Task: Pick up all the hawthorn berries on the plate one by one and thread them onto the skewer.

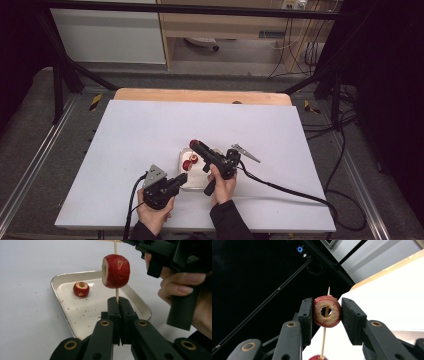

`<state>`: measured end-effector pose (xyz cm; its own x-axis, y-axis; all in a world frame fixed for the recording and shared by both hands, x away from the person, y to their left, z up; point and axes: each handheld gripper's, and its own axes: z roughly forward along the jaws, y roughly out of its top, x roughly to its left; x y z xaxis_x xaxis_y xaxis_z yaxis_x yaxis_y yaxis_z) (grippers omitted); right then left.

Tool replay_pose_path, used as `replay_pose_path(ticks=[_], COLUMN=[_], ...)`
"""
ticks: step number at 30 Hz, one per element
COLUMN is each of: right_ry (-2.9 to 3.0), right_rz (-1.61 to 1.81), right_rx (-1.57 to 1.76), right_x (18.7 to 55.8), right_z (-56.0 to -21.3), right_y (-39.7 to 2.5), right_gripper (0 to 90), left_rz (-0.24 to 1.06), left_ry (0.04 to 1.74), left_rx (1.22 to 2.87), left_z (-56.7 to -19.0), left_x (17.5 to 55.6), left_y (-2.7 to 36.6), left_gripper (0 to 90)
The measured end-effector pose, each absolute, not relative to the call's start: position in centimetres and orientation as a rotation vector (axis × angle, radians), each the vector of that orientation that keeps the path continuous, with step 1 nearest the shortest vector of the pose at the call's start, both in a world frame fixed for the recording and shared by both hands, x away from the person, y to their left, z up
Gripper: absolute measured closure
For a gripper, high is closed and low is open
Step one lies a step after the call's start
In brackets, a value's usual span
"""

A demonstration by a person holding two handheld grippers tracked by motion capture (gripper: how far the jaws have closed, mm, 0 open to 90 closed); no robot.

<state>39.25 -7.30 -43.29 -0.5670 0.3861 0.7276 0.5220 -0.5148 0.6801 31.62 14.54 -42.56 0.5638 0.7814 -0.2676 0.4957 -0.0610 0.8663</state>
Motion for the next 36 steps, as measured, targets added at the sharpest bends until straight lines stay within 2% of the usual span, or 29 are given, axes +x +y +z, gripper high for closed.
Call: replay_pose_path(ticks=[23, 29, 36], right_ry=[-1.699, -1.893, -2.201], right_rz=[-2.148, -2.109, -1.904], right_rx=[-1.376, -1.365, -1.35], right_x=[38.6, 38.5, 38.8], right_z=[-43.7, -42.8, -42.4], right_y=[-7.1, -7.7, -8.6], right_gripper=[61.3, 43.5, 25.4], left_rz=[0.338, 0.39, 0.41], left_ry=[1.017, 0.984, 0.988], left_rx=[1.781, 1.847, 1.902], left_z=[-42.4, -42.4, -42.2], left_x=[33.3, 33.1, 33.1], left_y=[15.0, 16.6, 19.3], left_gripper=[88.8, 88.7, 88.6])
